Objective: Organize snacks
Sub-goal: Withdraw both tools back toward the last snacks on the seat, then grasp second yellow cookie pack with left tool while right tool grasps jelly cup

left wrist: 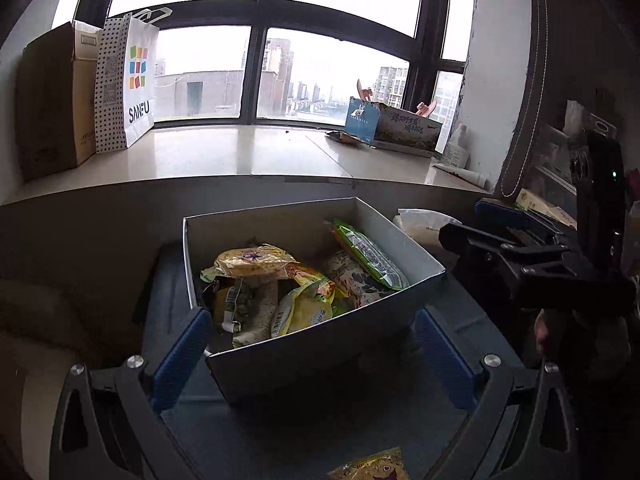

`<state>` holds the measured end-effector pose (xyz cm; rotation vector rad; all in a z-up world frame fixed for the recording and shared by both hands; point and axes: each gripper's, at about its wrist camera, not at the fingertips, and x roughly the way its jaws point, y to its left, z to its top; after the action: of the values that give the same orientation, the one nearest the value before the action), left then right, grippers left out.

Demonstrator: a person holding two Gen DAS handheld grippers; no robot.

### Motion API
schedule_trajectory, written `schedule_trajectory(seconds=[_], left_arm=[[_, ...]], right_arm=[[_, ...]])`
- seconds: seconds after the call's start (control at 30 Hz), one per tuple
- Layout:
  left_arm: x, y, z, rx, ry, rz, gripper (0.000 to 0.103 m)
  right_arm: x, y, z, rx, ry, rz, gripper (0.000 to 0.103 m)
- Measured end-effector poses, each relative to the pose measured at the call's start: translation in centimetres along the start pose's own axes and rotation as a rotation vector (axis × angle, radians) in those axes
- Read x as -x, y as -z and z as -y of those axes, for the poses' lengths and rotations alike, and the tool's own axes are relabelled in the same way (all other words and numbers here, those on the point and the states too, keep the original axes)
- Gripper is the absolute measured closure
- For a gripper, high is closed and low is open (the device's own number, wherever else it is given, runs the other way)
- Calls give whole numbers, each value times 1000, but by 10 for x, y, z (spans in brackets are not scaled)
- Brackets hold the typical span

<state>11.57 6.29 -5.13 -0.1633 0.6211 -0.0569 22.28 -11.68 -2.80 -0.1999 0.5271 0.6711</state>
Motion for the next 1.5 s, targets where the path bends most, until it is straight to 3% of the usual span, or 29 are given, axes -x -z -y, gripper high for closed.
schedule_trajectory(seconds=[0.13, 0.37, 0.6, 0.7, 0.9, 1.23, 1.5], left_arm=[[23, 41, 7, -10, 32, -31, 0], [29, 109, 22, -33, 96, -147, 0], [13, 139, 52, -82, 90, -233, 0], [-2, 144, 64, -90, 75, -278, 0], [-39, 156, 77, -71, 44, -385, 0], [-65, 159, 68, -29, 5, -449, 0], [-64, 168, 80, -152, -54, -436, 0]], right_arm=[[19, 16, -2, 19, 24, -29, 0], [51, 74, -9, 31, 84, -85, 0], [88, 144, 0, -174, 26, -85, 0], [98, 163, 6, -215, 47, -92, 0], [111, 172, 16, -251, 68, -80, 0], [111, 176, 9, -231, 53, -91, 0], [103, 179, 2, -210, 25, -123, 0]])
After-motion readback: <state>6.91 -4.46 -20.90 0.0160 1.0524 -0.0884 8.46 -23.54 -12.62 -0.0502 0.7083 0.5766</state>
